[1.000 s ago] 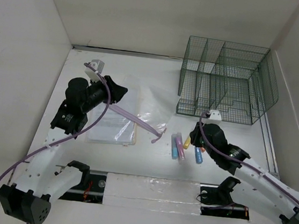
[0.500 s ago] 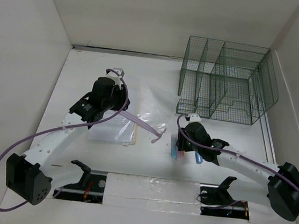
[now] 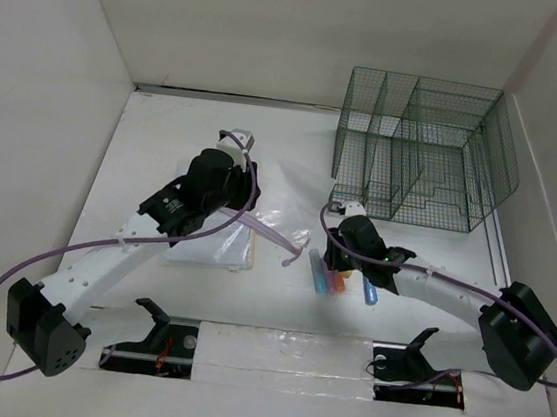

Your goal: Organize the desk

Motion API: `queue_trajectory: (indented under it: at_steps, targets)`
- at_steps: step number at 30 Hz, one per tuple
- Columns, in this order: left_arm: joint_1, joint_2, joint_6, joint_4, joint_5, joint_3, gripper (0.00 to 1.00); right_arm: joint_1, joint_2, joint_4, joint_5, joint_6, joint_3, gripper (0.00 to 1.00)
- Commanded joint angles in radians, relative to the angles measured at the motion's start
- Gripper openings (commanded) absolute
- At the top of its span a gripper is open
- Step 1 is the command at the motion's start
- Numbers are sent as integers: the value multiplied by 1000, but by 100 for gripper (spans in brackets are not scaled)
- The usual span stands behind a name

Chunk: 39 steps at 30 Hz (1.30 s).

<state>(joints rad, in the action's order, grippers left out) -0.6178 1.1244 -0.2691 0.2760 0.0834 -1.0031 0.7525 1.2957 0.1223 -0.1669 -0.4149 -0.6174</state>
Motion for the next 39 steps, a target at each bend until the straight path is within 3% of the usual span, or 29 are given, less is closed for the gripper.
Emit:
queue_trajectory:
  at_steps: [1,17,22,25,29,33,39]
  targets:
    - [4,-44,18,-44,-34,34,38,5,2,-43,9,8,-39,39]
    - [4,-89,50,-64,-47,67,40,-4,155,-36,-131,5,-97,39]
    - [4,-89,50,-69,-53,69,40,-4,188,-43,-144,-1,-105,34]
    - [4,-91,51,-70,-57,69,40,-4,162,-27,-171,-10,-102,31]
    - [4,-92,51,-72,-60,70,40,-4,65,-12,-169,-9,-94,36]
    - [4,-89,50,-74,-68,70,40,-4,-24,2,-181,5,-84,35]
    - [4,-92,48,-75,-71,69,40,-27,62,19,-126,18,-81,32]
